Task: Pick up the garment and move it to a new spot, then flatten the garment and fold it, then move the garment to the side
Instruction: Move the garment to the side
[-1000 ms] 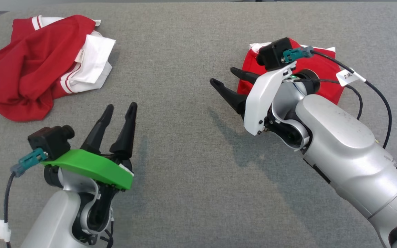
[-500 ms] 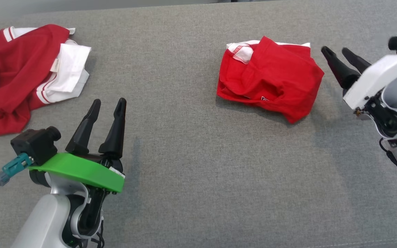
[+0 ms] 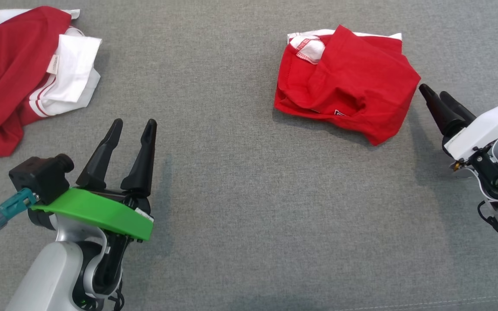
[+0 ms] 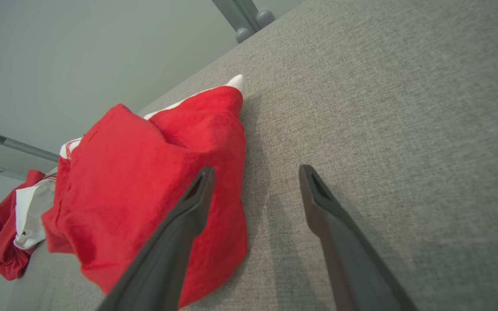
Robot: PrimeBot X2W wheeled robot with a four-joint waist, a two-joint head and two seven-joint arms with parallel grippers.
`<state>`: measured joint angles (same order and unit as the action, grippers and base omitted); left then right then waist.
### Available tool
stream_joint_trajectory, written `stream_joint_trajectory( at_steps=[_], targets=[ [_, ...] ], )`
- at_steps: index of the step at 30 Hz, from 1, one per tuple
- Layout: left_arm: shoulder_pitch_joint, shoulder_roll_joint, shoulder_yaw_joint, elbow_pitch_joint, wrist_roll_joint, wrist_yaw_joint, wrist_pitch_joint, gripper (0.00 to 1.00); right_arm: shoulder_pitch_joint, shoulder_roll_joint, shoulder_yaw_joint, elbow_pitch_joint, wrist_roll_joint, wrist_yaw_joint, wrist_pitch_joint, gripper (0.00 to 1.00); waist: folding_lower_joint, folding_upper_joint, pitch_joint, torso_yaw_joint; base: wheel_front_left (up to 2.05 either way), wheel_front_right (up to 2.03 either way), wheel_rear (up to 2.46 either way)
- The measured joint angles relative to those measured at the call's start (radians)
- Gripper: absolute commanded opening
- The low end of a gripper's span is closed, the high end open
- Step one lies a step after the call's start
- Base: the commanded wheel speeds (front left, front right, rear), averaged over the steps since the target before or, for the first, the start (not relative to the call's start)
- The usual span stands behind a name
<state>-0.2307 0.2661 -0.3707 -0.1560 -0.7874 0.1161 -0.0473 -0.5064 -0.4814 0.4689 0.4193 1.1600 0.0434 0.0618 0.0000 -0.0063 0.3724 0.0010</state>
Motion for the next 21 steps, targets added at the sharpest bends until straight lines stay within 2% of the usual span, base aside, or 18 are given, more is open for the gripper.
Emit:
stream_joint_trajectory(
  at_steps=[11,21],
  targets=[
    [-0.034,-0.022,-0.012,-0.012,0.0,0.0,0.017,1.0,0.001,0.007,-0.011,0.02,0.008,0.016,-0.009,1.0,0.0,0.0,0.028,0.033,0.0,0.0,0.0],
    [-0.048,-0.042,-0.019,0.012,0.0,0.003,0.021,1.0,-0.019,0.05,-0.037,0.031,0.082,0.044,-0.017,1.0,0.0,0.0,0.039,0.095,0.0,0.0,0.0]
  ],
)
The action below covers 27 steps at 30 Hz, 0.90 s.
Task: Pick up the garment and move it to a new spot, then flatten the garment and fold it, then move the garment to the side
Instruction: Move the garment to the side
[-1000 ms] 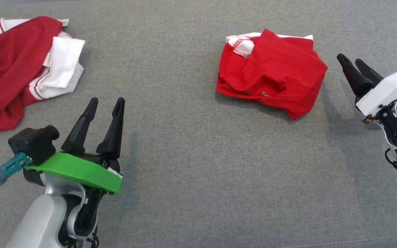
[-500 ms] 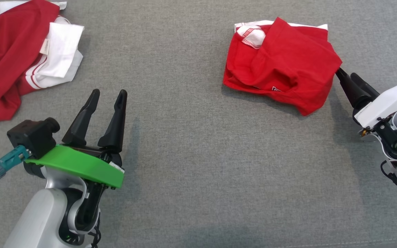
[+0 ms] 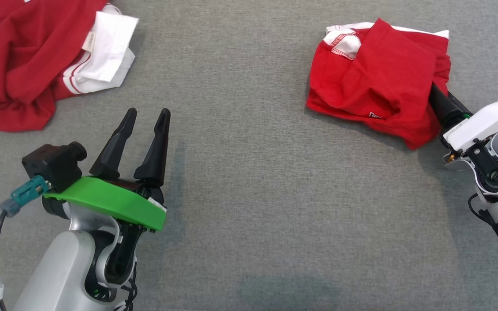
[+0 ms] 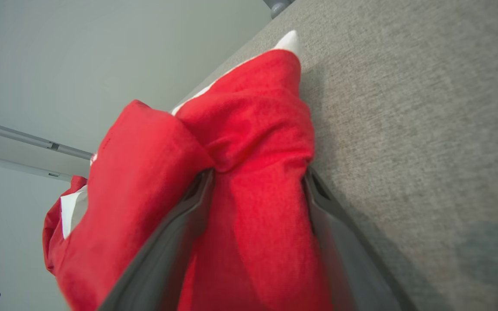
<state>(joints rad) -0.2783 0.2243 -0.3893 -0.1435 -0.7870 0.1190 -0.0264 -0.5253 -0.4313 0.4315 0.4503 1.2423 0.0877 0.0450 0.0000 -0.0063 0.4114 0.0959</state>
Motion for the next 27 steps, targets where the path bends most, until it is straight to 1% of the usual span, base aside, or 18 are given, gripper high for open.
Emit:
stream_joint_trajectory(
  at_steps=[2,3,4,5,6,10,15,20,22,23,26,27],
  targets=[
    [0.0,-0.005,0.001,0.002,0.0,0.0,-0.001,1.0,-0.004,0.0,0.001,0.002,0.0,0.0,0.001,1.0,0.0,0.0,0.0,0.012,0.0,0.0,0.0],
    [0.0,-0.009,0.002,0.003,0.0,0.0,-0.001,1.0,-0.005,0.0,0.002,0.005,0.0,0.0,0.004,0.49,0.0,0.0,-0.001,0.017,0.0,0.0,0.0],
    [0.0,-0.011,0.002,0.004,0.0,0.0,-0.001,1.0,-0.008,0.0,0.005,0.008,0.0,0.0,0.011,0.29,0.0,0.0,-0.001,0.022,0.0,0.0,0.0],
    [0.0,-0.013,0.004,0.005,0.0,0.0,-0.001,1.0,-0.012,0.001,0.01,0.01,0.0,0.001,0.017,0.02,0.0,0.0,-0.002,0.026,0.0,0.0,0.0],
    [0.0,-0.013,0.007,0.005,0.0,0.0,-0.001,1.0,-0.019,0.002,0.016,0.012,0.0,0.004,0.024,0.0,0.0,0.0,-0.002,0.03,0.0,0.0,0.0],
    [0.0,-0.018,0.009,0.018,0.0,0.0,-0.01,1.0,-0.037,0.016,0.028,0.01,0.0,0.017,0.037,0.0,0.0,0.0,-0.007,0.035,0.0,0.0,0.0],
    [0.001,-0.02,0.025,0.037,-0.001,0.0,-0.02,1.0,-0.068,0.011,0.037,-0.026,0.001,0.026,0.059,0.0,0.0,0.0,-0.024,0.033,0.0,0.0,0.0],
    [0.003,-0.021,0.03,0.043,-0.003,0.0,-0.029,1.0,-0.103,-0.02,0.068,-0.068,0.007,0.026,0.128,0.0,0.0,0.0,-0.042,0.017,0.0,0.0,0.0],
    [0.003,-0.021,0.03,0.04,-0.006,0.0,-0.029,1.0,-0.102,-0.03,0.069,-0.085,0.049,0.026,0.17,0.0,0.0,0.0,-0.047,0.008,0.0,0.0,0.0],
    [0.004,-0.021,0.031,0.037,-0.006,0.0,-0.029,1.0,-0.103,-0.043,0.072,-0.09,0.049,0.026,0.185,0.0,0.0,0.0,-0.048,0.004,0.0,0.0,0.0],
    [0.004,-0.02,0.03,0.031,-0.006,0.0,-0.026,1.0,-0.103,-0.127,0.074,-0.075,0.02,0.024,0.222,0.0,0.0,0.0,-0.045,-0.006,0.0,0.0,0.0],
    [0.004,-0.02,0.028,0.028,-0.006,0.0,-0.023,1.0,-0.103,-0.159,0.066,-0.065,0.017,0.013,0.234,0.0,0.0,0.0,-0.042,-0.008,0.0,0.0,0.0]
  ],
)
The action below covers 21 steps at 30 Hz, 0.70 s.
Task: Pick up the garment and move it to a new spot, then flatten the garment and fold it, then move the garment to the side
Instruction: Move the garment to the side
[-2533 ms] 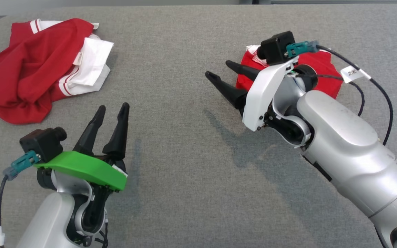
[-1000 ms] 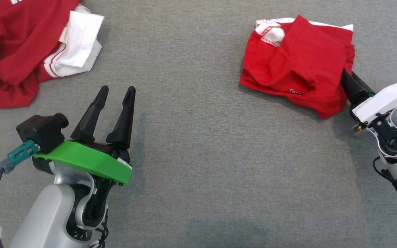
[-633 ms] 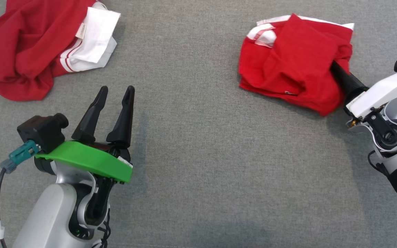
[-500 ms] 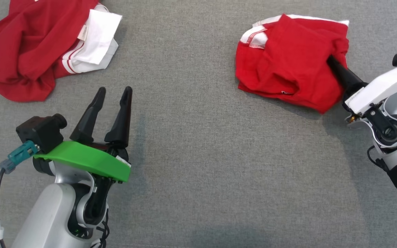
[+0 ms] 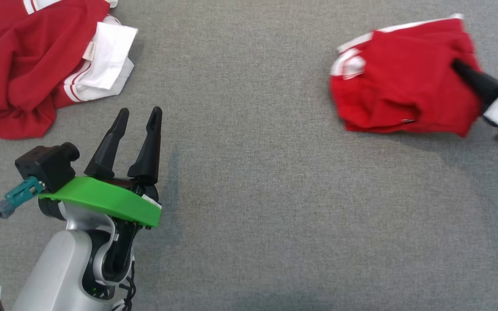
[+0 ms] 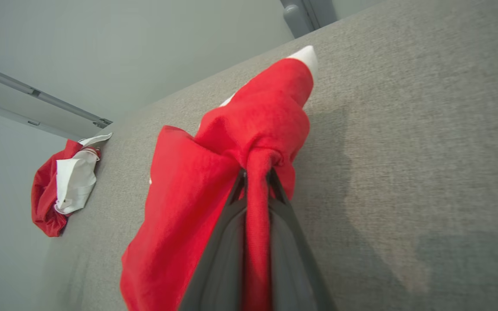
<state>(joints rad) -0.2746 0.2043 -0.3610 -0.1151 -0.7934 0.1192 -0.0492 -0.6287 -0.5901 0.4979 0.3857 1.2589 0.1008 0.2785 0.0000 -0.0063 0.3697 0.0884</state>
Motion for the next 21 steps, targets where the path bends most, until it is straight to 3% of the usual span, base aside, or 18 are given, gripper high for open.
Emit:
stream_joint_trajectory(
  at_steps=[11,17,21],
  targets=[
    [-0.003,0.004,-0.022,-0.027,0.005,0.0,0.031,1.0,-0.01,-0.326,0.009,0.112,-0.173,-0.156,0.143,0.0,0.0,0.0,0.058,0.003,0.0,0.0,0.0],
    [-0.012,0.005,-0.022,-0.036,0.006,0.0,0.04,1.0,-0.011,-0.475,0.029,0.152,-0.272,-0.182,0.168,0.0,0.0,0.0,0.084,0.014,0.0,0.0,0.0],
    [-0.029,0.004,-0.018,-0.038,0.006,0.0,0.04,1.0,-0.013,-0.501,0.034,0.167,-0.297,-0.184,0.172,0.0,0.0,0.0,0.1,0.021,0.0,0.0,0.0]
  ],
)
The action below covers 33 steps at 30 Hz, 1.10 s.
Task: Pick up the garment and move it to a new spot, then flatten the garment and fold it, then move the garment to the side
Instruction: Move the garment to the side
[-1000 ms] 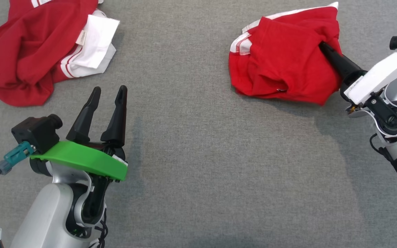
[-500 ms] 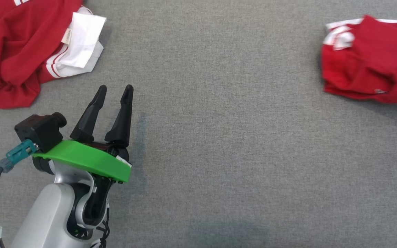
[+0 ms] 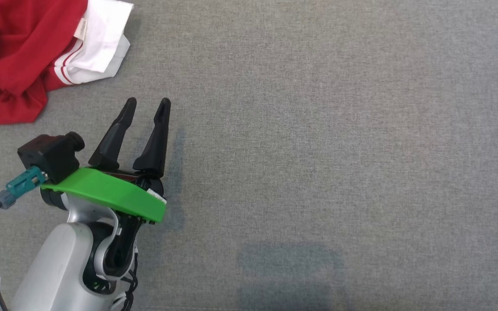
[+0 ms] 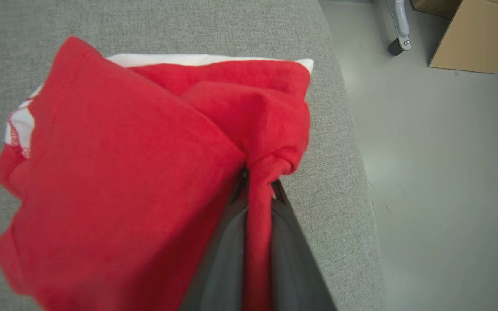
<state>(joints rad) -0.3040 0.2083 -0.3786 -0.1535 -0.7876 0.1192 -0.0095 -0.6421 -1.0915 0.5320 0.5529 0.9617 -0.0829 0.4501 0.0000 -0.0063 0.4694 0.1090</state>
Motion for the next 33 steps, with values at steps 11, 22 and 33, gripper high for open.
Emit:
stream_joint_trajectory(
  at_steps=[11,22,33],
  targets=[
    [-0.001,-0.002,0.025,0.004,0.0,0.0,-0.001,1.0,0.02,0.043,0.016,0.003,-0.045,-0.033,-0.04,1.0,0.0,0.0,0.013,-0.01,0.0,0.0,0.0],
    [-0.001,-0.003,0.026,0.025,0.0,0.0,-0.011,1.0,0.021,0.094,0.018,-0.033,-0.118,-0.041,-0.134,1.0,0.0,0.0,-0.005,-0.046,0.0,0.0,0.0],
    [0.012,-0.018,0.056,0.115,-0.007,-0.006,-0.091,1.0,0.004,0.251,-0.027,-0.211,-0.198,-0.041,-0.486,1.0,0.0,0.0,-0.105,-0.07,0.0,0.0,0.0]
  ],
)
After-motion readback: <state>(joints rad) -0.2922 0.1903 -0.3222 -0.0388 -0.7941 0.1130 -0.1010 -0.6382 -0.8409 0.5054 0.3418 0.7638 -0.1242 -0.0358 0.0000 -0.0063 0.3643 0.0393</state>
